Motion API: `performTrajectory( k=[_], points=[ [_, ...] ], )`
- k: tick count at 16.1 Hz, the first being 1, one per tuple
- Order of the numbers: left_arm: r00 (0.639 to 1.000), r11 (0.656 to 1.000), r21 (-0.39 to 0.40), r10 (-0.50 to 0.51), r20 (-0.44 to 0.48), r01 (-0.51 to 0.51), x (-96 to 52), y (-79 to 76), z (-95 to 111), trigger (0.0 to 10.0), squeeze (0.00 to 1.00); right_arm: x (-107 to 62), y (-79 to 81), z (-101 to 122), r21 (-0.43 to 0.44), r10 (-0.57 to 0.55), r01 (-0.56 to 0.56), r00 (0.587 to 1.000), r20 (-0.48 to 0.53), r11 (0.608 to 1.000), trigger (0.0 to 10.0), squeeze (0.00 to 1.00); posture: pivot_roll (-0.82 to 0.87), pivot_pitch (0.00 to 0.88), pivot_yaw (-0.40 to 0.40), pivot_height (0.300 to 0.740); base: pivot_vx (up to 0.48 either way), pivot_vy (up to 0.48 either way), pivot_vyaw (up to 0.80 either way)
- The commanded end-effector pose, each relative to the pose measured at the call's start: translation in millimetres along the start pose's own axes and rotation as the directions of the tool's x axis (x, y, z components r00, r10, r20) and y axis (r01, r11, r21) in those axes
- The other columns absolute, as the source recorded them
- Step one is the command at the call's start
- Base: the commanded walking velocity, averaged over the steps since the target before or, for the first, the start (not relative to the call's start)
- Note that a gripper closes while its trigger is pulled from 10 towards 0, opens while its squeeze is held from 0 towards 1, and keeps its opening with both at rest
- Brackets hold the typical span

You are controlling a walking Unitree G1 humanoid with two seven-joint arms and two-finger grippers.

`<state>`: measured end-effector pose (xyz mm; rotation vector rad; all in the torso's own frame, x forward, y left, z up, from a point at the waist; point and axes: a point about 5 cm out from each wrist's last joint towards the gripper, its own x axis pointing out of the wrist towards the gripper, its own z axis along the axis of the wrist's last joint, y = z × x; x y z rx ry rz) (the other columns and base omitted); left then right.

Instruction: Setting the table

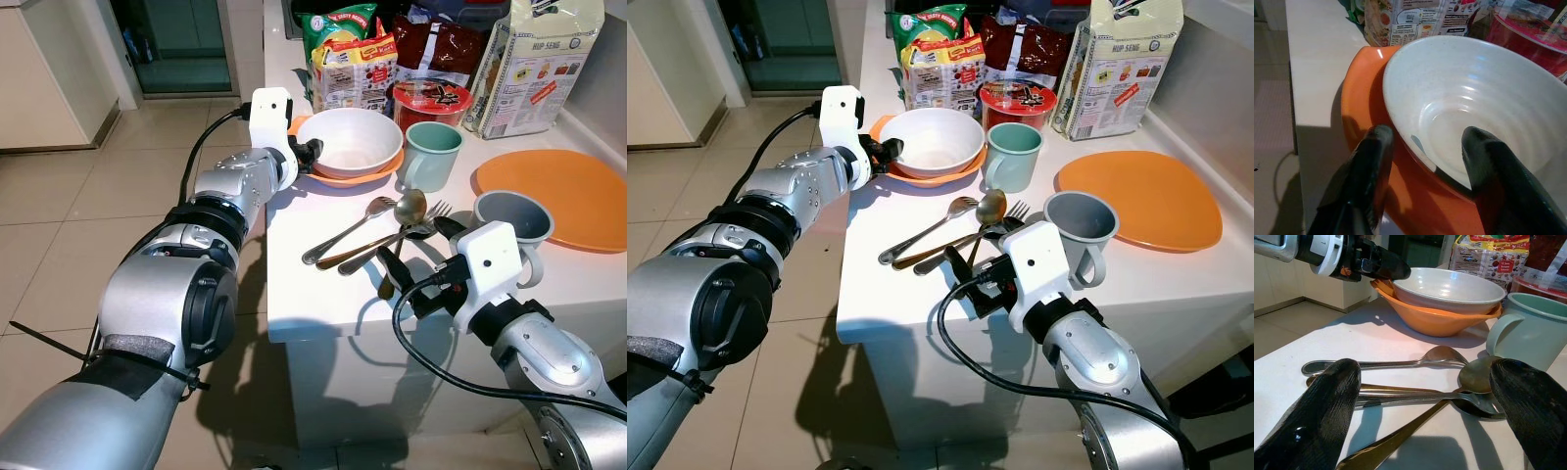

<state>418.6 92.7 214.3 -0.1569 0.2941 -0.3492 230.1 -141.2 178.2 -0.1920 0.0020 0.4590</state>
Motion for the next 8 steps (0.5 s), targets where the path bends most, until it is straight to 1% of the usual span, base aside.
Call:
performTrajectory(
  k=[1,4,5,6,8],
  points=[
    [0.998,1.0,-0.004,0.008,-0.07,-0.008,0.7,1.7,-17.2,0.0,0.0,-1.7,1.4,1.9,-0.015,0.0,0.0,1.0,-0.005,1.0,10.0,0.0,-0.1,0.021,0.043,0.74,0.0,0.0,0.0],
    [0.994,0.999,0.035,-0.01,-0.104,0.013,1.0,-0.1,-23.0,0.0,0.0,-1.6,1.8,1.4,-0.016,0.001,-0.001,1.0,-0.008,1.0,10.0,0.0,-0.1,0.021,0.043,0.74,0.0,0.0,0.0],
    [0.991,0.997,0.076,-0.019,-0.131,0.029,1.2,-1.4,-27.4,0.0,0.0,-1.7,1.9,1.2,-0.017,0.003,-0.003,1.0,-0.009,1.0,10.0,0.0,-0.1,0.02,0.041,0.74,0.0,0.0,0.0],
    [0.99,0.995,0.096,-0.021,-0.141,0.034,1.3,-1.8,-28.5,0.0,0.0,-1.8,1.7,1.1,-0.017,0.003,-0.003,1.0,-0.01,1.0,10.0,0.0,-0.1,0.02,0.041,0.74,0.0,0.0,0.0],
    [0.99,0.994,0.105,-0.021,-0.143,0.036,1.3,-2.0,-28.9,0.0,0.0,-1.8,1.8,0.8,-0.018,0.003,-0.003,1.0,-0.011,1.0,10.0,0.0,-0.1,0.02,0.041,0.74,0.0,0.0,0.0]
  ],
)
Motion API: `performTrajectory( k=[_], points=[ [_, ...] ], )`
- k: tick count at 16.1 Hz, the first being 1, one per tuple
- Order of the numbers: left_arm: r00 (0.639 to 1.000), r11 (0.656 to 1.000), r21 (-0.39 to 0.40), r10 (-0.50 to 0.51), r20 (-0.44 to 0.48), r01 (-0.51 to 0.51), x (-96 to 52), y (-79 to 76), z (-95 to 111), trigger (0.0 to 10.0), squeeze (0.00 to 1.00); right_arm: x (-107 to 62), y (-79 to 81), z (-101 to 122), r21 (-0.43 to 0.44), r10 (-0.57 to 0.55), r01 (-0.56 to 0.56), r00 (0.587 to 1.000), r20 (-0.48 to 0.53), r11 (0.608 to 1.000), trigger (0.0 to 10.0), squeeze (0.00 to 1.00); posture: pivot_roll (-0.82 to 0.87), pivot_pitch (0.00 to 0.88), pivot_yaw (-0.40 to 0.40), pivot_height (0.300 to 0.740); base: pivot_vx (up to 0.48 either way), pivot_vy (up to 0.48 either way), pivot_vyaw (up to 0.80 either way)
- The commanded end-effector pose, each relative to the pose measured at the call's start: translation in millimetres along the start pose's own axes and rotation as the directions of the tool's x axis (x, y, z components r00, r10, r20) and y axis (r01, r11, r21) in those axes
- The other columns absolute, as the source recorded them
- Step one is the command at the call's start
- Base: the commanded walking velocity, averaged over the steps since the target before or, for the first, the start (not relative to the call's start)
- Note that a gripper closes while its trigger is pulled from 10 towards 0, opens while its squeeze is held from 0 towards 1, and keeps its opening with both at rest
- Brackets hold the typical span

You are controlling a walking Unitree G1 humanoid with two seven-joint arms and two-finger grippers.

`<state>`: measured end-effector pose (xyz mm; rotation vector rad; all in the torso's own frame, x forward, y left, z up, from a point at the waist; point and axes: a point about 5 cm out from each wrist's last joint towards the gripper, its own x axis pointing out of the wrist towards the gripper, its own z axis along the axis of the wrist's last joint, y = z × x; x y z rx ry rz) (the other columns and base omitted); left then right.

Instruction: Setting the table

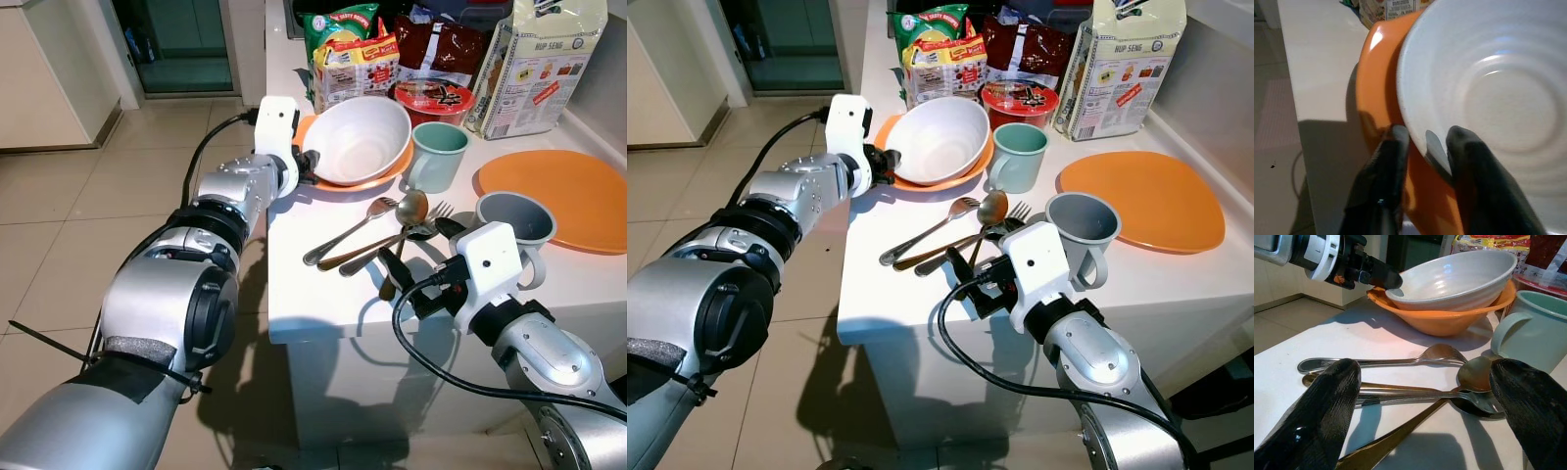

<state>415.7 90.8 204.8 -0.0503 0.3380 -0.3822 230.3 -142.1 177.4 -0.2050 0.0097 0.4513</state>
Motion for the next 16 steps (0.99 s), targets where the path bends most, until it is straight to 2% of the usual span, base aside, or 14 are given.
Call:
performTrajectory(
  k=[1,11,16],
  points=[
    [0.997,1.0,0.009,-0.018,-0.077,0.019,2.0,-3.0,-18.5,0.0,0.0,-1.7,2.5,1.6,-0.007,0.01,-0.01,1.0,0.0,1.0,10.0,0.0,-0.1,0.02,0.041,0.74,0.0,0.0,0.0],
    [0.999,1.0,-0.005,0.004,-0.044,-0.004,0.3,2.5,-11.8,0.0,0.0,0.2,2.4,0.9,-0.014,0.003,-0.003,1.0,0.002,1.0,10.0,0.0,-0.09,0.005,0.04,0.74,0.0,0.0,0.0],
    [1.0,0.998,-0.06,0.014,0.021,-0.013,-2.5,7.3,4.0,0.0,0.0,3.5,0.9,1.1,-0.015,-0.009,0.009,1.0,0.01,1.0,10.0,0.0,-0.09,0.0,0.038,0.74,0.0,0.0,0.0]
  ],
)
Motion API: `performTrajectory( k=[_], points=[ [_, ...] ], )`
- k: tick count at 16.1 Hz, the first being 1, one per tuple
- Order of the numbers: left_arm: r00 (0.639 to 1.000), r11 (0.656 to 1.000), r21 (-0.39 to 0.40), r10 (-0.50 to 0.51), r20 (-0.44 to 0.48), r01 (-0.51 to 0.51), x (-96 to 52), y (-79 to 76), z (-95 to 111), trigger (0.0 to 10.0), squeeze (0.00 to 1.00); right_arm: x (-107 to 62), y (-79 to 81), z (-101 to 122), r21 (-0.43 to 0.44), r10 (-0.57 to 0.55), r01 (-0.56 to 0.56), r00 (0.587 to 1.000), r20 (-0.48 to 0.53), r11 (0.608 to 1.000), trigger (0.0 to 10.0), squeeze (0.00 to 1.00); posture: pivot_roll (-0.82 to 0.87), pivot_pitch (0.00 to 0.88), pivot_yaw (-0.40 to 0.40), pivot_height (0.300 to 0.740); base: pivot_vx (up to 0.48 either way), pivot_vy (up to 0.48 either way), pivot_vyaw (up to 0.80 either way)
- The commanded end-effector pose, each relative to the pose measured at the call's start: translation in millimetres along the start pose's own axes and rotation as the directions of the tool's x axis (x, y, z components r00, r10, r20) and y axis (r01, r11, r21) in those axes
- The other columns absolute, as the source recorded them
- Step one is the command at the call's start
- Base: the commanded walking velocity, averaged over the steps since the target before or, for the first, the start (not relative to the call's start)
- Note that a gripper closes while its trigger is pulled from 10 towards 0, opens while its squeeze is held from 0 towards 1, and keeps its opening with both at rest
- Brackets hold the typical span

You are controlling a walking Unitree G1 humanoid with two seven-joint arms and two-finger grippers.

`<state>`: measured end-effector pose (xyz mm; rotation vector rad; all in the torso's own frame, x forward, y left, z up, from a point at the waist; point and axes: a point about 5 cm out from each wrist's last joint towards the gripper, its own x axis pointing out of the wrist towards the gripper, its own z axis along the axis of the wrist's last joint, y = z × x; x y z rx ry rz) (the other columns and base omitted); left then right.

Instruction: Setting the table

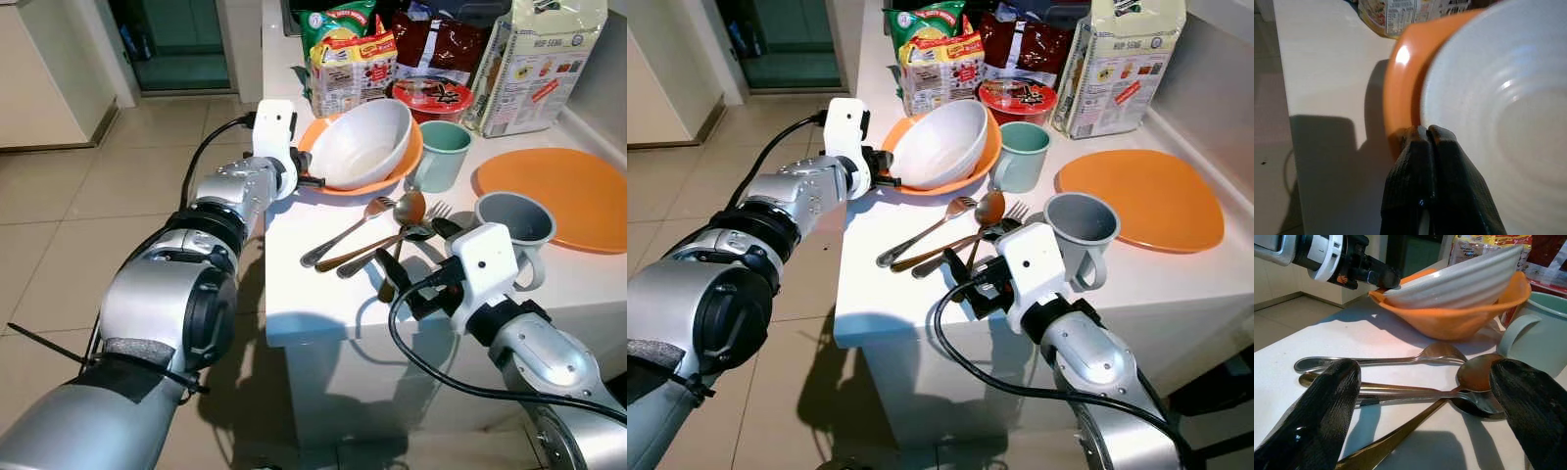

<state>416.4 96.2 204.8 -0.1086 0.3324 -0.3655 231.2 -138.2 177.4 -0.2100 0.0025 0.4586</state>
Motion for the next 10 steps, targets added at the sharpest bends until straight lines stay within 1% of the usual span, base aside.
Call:
performTrajectory(
  k=[1,4,10],
  points=[
    [1.0,1.0,-0.016,0.005,0.022,-0.004,-1.8,2.7,8.8,0.0,0.0,2.3,-3.0,0.5,-0.009,-0.019,0.019,1.0,0.006,1.0,10.0,0.0,-0.08,0.0,0.038,0.74,0.0,0.0,0.0],
    [0.999,0.999,-0.03,-0.013,0.053,0.014,-4.5,4.6,20.2,0.0,0.0,5.8,-4.4,0.9,-0.008,-0.023,0.023,1.0,0.013,1.0,10.0,0.0,-0.08,0.0,0.038,0.74,0.0,0.0,0.0],
    [0.997,0.999,-0.04,-0.006,0.075,0.009,-7.0,9.1,26.8,0.0,0.0,10.1,-5.2,1.8,-0.01,-0.023,0.023,0.999,0.026,1.0,10.0,0.0,-0.07,0.0,0.036,0.74,0.0,0.0,0.0]
  ],
)
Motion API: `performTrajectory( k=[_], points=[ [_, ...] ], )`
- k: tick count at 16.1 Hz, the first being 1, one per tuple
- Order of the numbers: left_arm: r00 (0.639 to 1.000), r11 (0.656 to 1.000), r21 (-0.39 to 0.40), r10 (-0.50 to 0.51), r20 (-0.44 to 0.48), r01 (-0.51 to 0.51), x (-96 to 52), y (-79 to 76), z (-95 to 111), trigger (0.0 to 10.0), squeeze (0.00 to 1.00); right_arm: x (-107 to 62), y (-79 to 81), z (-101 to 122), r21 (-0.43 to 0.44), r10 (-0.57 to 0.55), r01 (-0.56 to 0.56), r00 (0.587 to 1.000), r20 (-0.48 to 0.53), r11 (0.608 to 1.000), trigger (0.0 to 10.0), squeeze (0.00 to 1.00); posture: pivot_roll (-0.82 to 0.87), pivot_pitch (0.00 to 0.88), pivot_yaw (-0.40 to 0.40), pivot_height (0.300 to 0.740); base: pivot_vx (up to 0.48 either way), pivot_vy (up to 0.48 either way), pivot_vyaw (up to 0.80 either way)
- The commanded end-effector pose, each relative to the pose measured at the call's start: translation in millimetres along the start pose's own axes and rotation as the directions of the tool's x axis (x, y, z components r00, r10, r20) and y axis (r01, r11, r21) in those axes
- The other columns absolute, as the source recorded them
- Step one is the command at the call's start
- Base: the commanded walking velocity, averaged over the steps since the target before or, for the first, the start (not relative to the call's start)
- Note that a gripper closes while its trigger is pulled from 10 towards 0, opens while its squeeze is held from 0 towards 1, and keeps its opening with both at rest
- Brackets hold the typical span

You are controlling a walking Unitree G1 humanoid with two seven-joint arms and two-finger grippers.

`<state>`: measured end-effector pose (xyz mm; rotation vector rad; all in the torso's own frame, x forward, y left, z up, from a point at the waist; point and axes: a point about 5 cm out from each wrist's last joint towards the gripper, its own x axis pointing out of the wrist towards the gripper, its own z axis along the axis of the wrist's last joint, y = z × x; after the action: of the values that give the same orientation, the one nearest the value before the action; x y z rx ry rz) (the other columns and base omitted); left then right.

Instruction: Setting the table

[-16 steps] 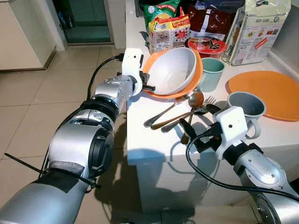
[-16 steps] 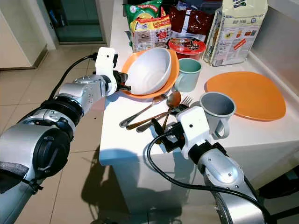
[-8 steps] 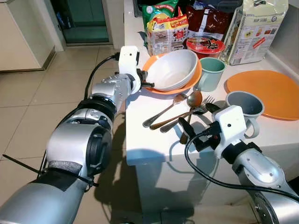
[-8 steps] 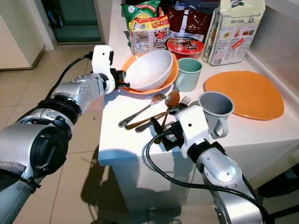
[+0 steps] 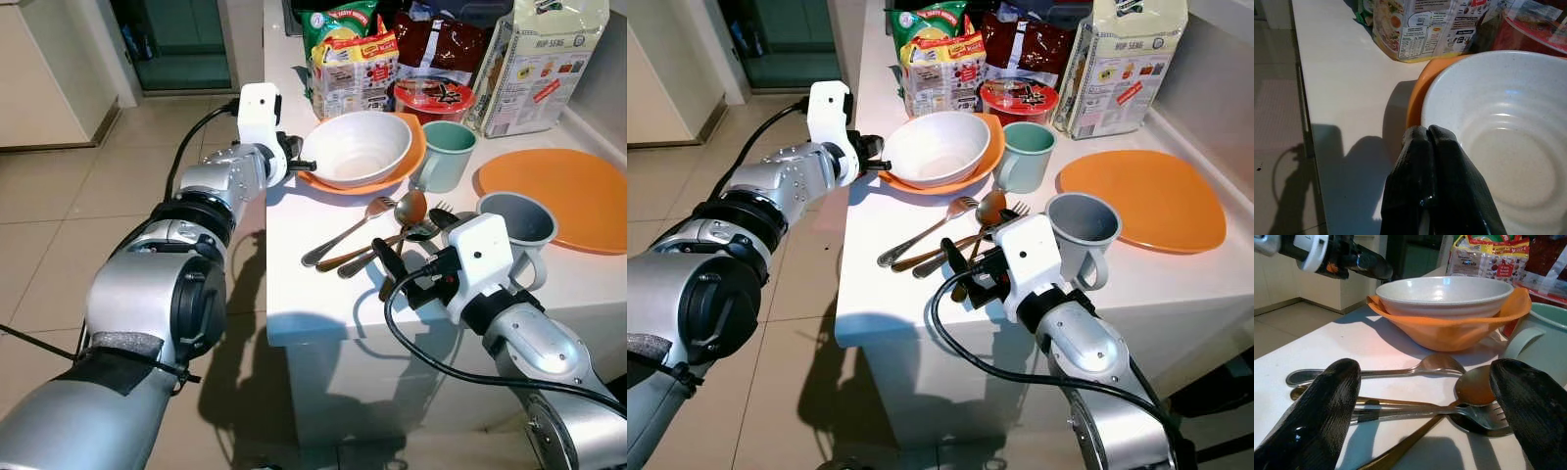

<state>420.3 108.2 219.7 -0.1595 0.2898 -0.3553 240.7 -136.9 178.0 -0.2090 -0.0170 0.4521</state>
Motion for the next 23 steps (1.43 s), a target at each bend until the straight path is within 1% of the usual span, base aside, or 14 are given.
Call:
performTrajectory(
  k=[1,3,4,5,6,8,10,14,15,16,18,19,21,23],
  points=[
    [0.999,1.0,-0.004,-0.012,0.03,0.012,-1.1,-1.8,12.2,0.0,0.0,1.3,-2.2,1.3,-0.007,-0.015,0.015,1.0,0.008,1.0,10.0,0.0,-0.07,0.0,0.036,0.74,0.0,0.0,0.0],
    [0.99,0.993,-0.001,-0.113,0.089,0.114,-0.9,-12.4,22.6,0.0,0.0,1.7,-2.6,1.6,-0.009,-0.015,0.015,1.0,0.011,1.0,10.0,0.0,-0.07,0.0,0.036,0.74,0.0,0.0,0.0],
    [0.984,0.988,0.065,-0.146,0.105,0.14,-0.7,-17.6,27.0,8.0,0.0,2.1,-2.9,1.6,-0.01,-0.016,0.016,1.0,0.011,1.0,10.0,0.0,-0.07,0.0,0.036,0.74,0.0,0.0,0.0],
    [0.976,0.978,0.134,-0.178,0.123,0.161,-0.9,-22.2,31.7,10.0,0.36,2.4,-3.0,1.7,-0.011,-0.016,0.016,1.0,0.013,1.0,10.0,0.0,-0.07,0.0,0.036,0.74,0.0,0.0,0.0],
    [0.968,0.965,0.19,-0.21,0.136,0.183,-1.4,-25.6,35.5,10.0,1.0,2.7,-3.0,1.7,-0.011,-0.016,0.016,1.0,0.013,1.0,10.0,0.0,-0.07,0.0,0.036,0.74,0.0,0.0,0.0],
    [0.959,0.933,0.291,-0.254,0.124,0.209,-2.9,-27.5,37.8,10.0,1.0,4.4,-2.6,1.5,-0.014,-0.013,0.013,1.0,0.014,1.0,10.0,0.0,-0.06,0.0,0.031,0.74,0.0,0.0,0.0],
    [0.96,0.884,0.422,-0.264,0.098,0.2,-5.0,-21.0,34.4,10.0,1.0,8.9,-0.9,2.0,-0.012,-0.002,0.002,1.0,0.025,1.0,10.0,0.0,-0.04,0.0,0.019,0.74,0.0,0.0,0.0],
    [0.937,0.822,0.516,-0.335,0.097,0.241,-7.8,-21.5,32.4,10.0,1.0,15.3,0.3,4.7,-0.002,0.001,-0.001,0.999,0.049,1.0,10.0,0.0,-0.03,0.0,0.016,0.74,0.0,0.0,0.0],
    [0.915,0.8,0.523,-0.394,0.089,0.294,-9.3,-24.2,30.6,10.0,1.0,16.6,0.0,6.1,0.002,-0.002,0.002,0.998,0.06,1.0,10.0,0.0,-0.03,0.0,0.017,0.74,0.0,0.0,0.0],
    [0.904,0.795,0.52,-0.416,0.096,0.311,-10.7,-23.0,30.2,10.0,0.0,17.6,-0.5,7.9,0.009,-0.009,0.008,0.997,0.073,1.0,10.0,0.0,-0.03,0.0,0.02,0.74,0.0,0.0,0.0],
    [0.929,0.852,0.486,-0.317,0.189,0.192,-16.1,-3.5,38.7,10.0,0.0,18.8,-2.6,14.3,0.046,-0.03,0.025,0.992,0.119,0.999,10.0,0.0,-0.02,0.0,0.025,0.74,0.0,0.0,0.0],
    [0.933,0.864,0.487,-0.273,0.234,0.131,-20.4,6.4,44.4,10.0,0.0,19.2,-3.9,17.2,0.067,-0.041,0.032,0.989,0.145,0.997,10.0,0.0,-0.01,0.0,0.022,0.74,0.0,0.0,0.0],
    [0.919,0.873,0.483,-0.241,0.312,0.065,-30.3,20.2,54.3,10.0,0.0,21.0,-5.9,20.7,0.103,-0.057,0.038,0.982,0.181,0.994,10.0,0.0,0.01,0.0,0.015,0.74,0.0,0.0,0.0],
    [0.887,0.89,0.456,-0.202,0.414,-0.011,-41.3,29.9,59.7,10.0,0.0,24.4,-6.6,23.3,0.117,-0.07,0.047,0.976,0.206,0.992,10.0,0.0,0.02,0.0,0.011,0.74,0.0,0.0,0.0]
  ],
)
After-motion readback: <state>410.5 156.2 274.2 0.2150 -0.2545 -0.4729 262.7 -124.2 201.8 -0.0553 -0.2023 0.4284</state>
